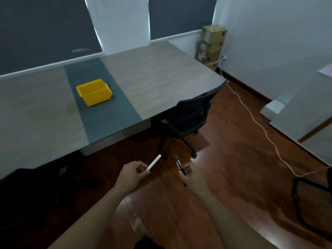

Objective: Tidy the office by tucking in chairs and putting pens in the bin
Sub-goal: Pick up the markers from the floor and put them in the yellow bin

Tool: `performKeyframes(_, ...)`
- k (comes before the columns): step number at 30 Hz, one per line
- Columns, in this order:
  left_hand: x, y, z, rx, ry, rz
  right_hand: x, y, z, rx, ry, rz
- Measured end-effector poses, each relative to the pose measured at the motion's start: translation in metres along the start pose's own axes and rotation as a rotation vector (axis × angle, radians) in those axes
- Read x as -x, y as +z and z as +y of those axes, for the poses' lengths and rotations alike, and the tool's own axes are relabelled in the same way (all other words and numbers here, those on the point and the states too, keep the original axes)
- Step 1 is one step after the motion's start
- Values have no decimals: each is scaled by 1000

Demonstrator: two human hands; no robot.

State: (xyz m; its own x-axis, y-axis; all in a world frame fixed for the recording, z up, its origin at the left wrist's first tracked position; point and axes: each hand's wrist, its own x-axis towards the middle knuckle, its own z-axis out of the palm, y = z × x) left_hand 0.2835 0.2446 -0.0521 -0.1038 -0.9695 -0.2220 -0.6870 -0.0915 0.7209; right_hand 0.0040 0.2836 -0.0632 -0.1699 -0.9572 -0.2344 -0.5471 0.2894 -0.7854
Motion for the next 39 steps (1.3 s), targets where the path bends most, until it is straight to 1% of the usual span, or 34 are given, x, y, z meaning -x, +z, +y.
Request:
performKeyframes(5, -38, -44, -28, 10, -52, 61, -56, 34, -42, 63, -37, -75)
performKeyframes(9, -77, -89, -50, 4, -84, 98, -104, 64, -84, 123, -75, -100)
performKeyframes(14, -131, -140, -76, -2, -101, 93, -162, 102, -135, 106, -62, -107)
performKeyframes(19, -182, -181, -95, -25, -146, 86, -222, 137, -174, 118, -96, -137)
performKeyframes(24, -229, -204, -105, -6, -202, 144, -288, 161, -200, 134, -128, -203)
performKeyframes(29, -281, -224, -110, 31, -276, 228, -376, 183, -231, 138, -174, -259)
performKeyframes(35, -334, -248, -103, 113, -374, 328, -463, 193, -281, 109, -217, -325)
performKeyframes(39, -360, -260, -105, 183, -406, 418, -508, 205, -308, 115, -272, -391)
